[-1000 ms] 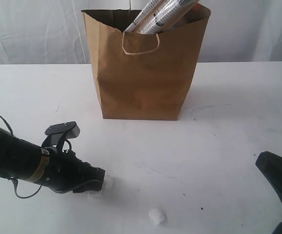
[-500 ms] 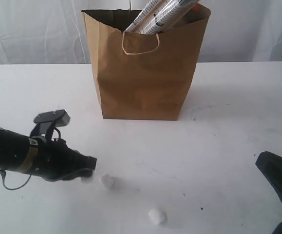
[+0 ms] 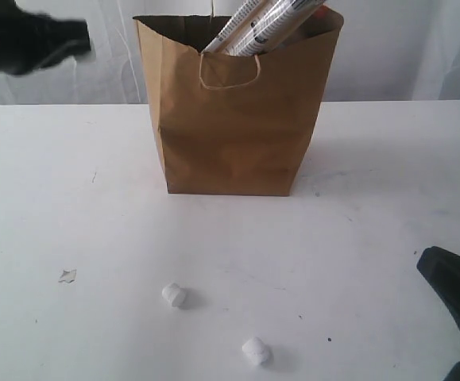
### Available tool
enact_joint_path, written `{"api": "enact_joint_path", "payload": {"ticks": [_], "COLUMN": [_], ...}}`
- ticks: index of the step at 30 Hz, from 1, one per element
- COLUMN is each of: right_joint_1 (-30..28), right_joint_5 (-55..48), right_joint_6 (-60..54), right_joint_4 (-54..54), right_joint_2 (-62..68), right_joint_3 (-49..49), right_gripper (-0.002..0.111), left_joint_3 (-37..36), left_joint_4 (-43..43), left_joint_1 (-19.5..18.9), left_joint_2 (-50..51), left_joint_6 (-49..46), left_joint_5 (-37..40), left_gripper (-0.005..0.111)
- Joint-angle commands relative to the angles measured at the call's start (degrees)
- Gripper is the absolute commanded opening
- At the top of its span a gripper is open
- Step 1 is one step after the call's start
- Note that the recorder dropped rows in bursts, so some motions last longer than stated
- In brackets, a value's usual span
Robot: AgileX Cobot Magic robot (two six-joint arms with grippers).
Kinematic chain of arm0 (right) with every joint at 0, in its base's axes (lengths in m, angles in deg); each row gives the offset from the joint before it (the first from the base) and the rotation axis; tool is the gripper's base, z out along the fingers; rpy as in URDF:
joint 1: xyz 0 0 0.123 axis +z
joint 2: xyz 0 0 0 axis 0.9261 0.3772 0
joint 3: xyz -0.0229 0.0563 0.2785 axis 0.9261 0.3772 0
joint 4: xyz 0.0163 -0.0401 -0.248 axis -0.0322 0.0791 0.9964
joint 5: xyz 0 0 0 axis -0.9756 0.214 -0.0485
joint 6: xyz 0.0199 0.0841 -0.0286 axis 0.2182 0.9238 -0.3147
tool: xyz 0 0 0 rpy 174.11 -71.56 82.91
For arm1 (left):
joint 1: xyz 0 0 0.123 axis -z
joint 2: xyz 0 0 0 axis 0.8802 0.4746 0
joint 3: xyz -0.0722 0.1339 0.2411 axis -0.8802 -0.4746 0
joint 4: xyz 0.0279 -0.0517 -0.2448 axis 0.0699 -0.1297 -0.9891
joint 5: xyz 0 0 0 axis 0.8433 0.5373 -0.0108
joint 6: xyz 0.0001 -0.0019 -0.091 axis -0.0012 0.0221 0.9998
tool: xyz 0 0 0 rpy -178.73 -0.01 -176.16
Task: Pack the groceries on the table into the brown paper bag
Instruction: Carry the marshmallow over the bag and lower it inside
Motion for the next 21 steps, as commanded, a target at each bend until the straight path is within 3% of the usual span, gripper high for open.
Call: {"api": "enact_joint_path", "payload": {"ticks": [1, 7, 15, 21], "right_joint_1": [-0.3, -0.3, -0.3, -0.3], "right_joint_5": [0.2, 0.2, 0.2, 0.2], "right_joint_6": [0.1, 0.1, 0.1, 0.1], "right_joint_4": [0.0, 0.0, 0.0, 0.0], "right_joint_2": [-0.4, -0.4, -0.4, -0.4], "right_joint_3": [0.3, 0.3, 0.3, 0.3], "right_gripper": [0.000, 0.000, 0.000, 0.000], "left_joint_3": [10.3, 18.9, 23.8, 24.0], "left_joint_4": [0.6, 0.6, -1.9, -10.2], "left_joint_1": [-0.4, -0.4, -0.4, -0.4], "left_joint_2": [2.5, 8.8, 14.6, 16.2], "left_joint_6": [-0.5, 0.3, 0.4, -10.8], "left_joint_5": [1.4, -0.7, -6.5, -14.5], "left_gripper": [0.002, 0.003, 0.003, 0.002]}}
